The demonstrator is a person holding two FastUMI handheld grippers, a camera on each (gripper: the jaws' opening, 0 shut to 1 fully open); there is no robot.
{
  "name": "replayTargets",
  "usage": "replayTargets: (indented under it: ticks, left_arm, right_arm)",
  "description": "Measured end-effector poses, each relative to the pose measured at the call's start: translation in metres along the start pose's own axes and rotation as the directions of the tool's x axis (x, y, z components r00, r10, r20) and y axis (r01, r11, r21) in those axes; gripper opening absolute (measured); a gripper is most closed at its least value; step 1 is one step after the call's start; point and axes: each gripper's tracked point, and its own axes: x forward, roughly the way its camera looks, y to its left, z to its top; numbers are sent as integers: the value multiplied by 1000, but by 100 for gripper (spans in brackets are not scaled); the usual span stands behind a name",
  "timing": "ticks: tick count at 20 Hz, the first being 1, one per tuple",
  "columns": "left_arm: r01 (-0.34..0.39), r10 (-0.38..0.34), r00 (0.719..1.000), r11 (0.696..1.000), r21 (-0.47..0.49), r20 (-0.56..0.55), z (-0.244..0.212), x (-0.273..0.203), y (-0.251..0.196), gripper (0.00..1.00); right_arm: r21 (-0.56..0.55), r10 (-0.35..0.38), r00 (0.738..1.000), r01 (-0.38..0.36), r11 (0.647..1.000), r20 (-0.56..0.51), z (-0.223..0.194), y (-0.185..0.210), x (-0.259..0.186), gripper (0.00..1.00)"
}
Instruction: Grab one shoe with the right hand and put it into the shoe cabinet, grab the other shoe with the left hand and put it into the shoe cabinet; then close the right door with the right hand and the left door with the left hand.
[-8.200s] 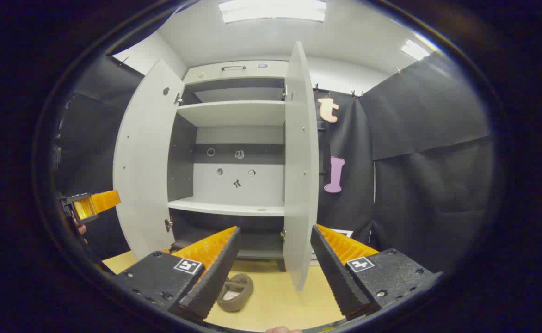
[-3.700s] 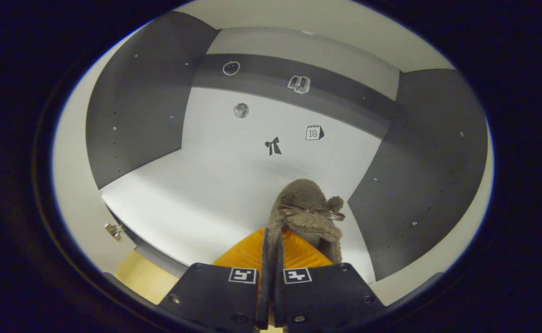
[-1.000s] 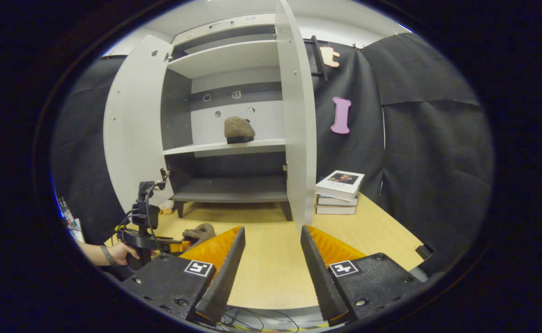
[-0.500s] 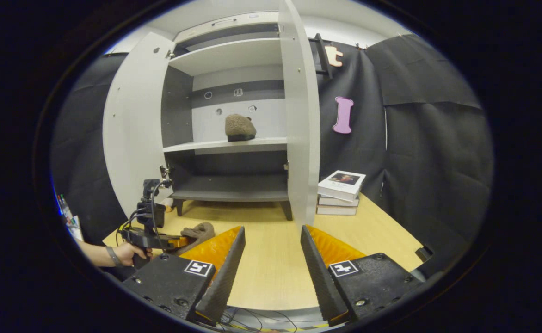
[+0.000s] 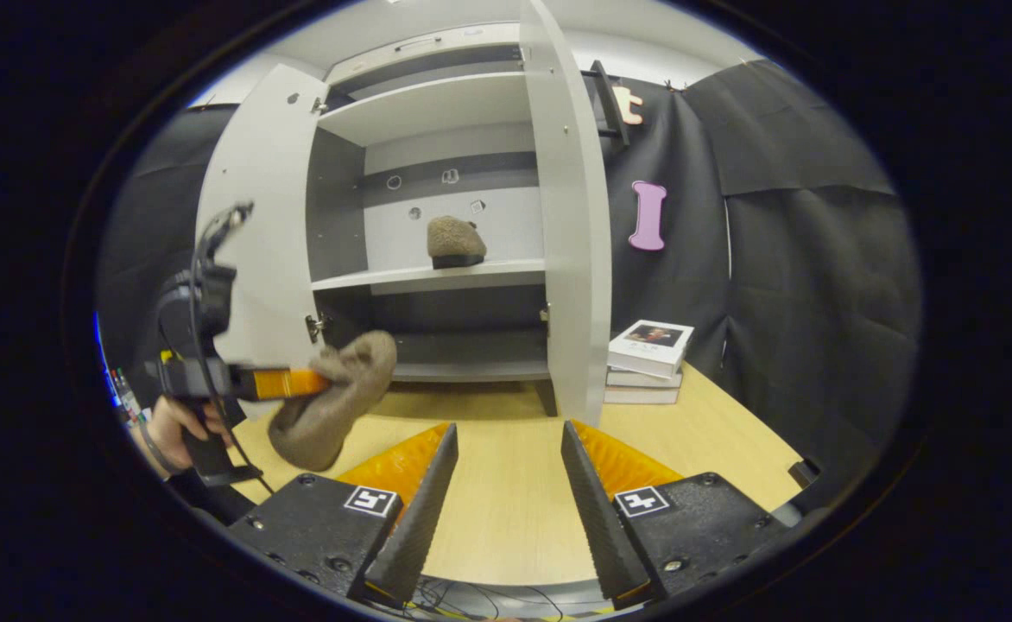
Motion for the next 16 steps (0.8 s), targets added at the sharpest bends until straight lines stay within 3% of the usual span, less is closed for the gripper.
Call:
replayTargets:
  ticks: [3, 6, 8, 11, 16]
  left_arm:
    - [7, -8, 993, 1000, 5, 117, 84, 6, -13, 15]
    - [-77, 68, 980, 996, 45, 188, 155, 34, -5, 15]
    - [-99, 94, 974, 995, 17, 205, 188, 59, 4, 15]
    - [-90, 96, 981, 995, -45, 167, 217, 101, 12, 15]
    - [-209, 208, 976, 978, 8, 62, 221, 163, 50, 14]
  right_arm:
    - [-2, 12, 1000, -12, 1000, 10, 1, 4, 0, 79]
    - [7, 9, 1000, -9, 1000, 25, 4, 2, -2, 77]
    - [19, -1, 999, 1, 1000, 41, 9, -2, -4, 79]
    - [42, -34, 998, 31, 999, 56, 15, -17, -6, 78]
    - [66, -96, 994, 92, 994, 54, 17, -44, -13, 78]
